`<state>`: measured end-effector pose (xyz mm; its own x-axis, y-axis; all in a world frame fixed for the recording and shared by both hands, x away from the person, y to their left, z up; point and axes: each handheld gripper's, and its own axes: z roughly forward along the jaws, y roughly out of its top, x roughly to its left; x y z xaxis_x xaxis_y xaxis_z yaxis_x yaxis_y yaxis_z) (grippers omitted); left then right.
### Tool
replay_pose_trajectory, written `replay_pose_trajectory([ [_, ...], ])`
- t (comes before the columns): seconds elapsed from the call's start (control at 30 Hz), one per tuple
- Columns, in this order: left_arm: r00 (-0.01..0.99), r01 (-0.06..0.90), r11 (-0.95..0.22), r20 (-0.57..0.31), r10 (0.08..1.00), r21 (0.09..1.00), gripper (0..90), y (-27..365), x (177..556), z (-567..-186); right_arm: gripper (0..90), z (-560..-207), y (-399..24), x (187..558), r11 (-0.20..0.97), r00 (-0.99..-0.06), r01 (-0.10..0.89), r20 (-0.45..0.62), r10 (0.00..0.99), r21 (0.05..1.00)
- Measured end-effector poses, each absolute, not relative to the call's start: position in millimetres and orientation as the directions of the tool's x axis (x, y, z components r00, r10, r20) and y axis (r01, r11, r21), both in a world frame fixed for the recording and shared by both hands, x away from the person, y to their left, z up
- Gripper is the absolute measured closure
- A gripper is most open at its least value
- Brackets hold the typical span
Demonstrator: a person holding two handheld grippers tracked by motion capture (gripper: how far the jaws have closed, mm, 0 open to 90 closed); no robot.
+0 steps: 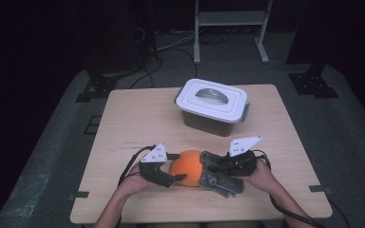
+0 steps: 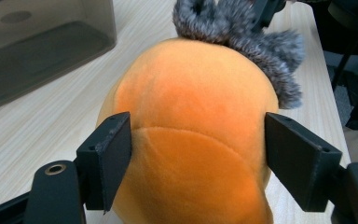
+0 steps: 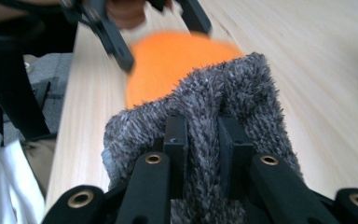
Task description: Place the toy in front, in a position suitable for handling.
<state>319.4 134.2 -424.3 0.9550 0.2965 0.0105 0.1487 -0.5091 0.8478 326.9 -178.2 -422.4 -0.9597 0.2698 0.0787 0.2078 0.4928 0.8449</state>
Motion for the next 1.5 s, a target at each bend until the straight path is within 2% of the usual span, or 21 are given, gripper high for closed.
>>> replay_pose_trajectory([
  [0.17,0.958,0.116,-0.509,0.039,0.284,0.853,29.6,132.6,318.1,-427.8,75.0,-423.5,-188.8,327.0,0.489,-0.951,0.233,0.091,0.296,0.84],
  [0.37,0.964,0.07,-0.532,0.08,0.254,0.844,30.3,126.8,314.7,-426.4,75.0,-398.0,-173.5,327.4,0.449,-0.966,0.17,0.058,0.254,0.877],
  [0.47,0.962,0.107,-0.529,0.048,0.27,0.842,24.5,130.1,316.0,-423.1,75.0,-398.0,-160.7,327.7,0.478,-0.97,0.159,0.045,0.241,0.864],
  [0.6,0.949,0.204,-0.531,-0.033,0.314,0.822,13.4,133.3,321.6,-422.6,75.0,-406.6,-154.6,325.3,0.484,-0.973,0.165,0.061,0.223,0.859],
  [0.67,0.947,0.235,-0.53,-0.068,0.315,0.815,12.2,133.2,324.1,-426.6,74.9,-402.5,-151.8,320.6,0.489,-0.977,0.143,0.043,0.211,0.861],
  [0.73,0.95,0.222,-0.525,-0.061,0.305,0.822,17.1,132.0,323.4,-427.5,74.8,-398.1,-146.9,316.8,0.496,-0.981,0.122,0.028,0.192,0.86],
  [0.83,0.958,0.151,-0.558,0.019,0.287,0.816,28.9,129.8,318.9,-425.5,74.7,-396.4,-137.1,313.2,0.528,-0.985,0.087,-0.004,0.17,0.845],
  [1.0,0.963,0.073,-0.568,0.09,0.254,0.82,34.6,130.3,314.6,-426.2,74.8,-400.4,-146.6,314.3,0.529,-0.982,0.106,0.004,0.191,0.842],
  [1.27,0.965,0.045,-0.569,0.11,0.236,0.821,35.6,130.1,313.0,-428.3,74.8,-415.5,-175.5,314.3,0.531,-0.962,0.186,0.043,0.27,0.827],
  [1.5,0.968,0.035,-0.569,0.114,0.224,0.821,34.2,129.1,311.8,-428.7,74.8,-396.8,-157.3,310.1,0.497,-0.975,0.121,0.008,0.223,0.859],
])
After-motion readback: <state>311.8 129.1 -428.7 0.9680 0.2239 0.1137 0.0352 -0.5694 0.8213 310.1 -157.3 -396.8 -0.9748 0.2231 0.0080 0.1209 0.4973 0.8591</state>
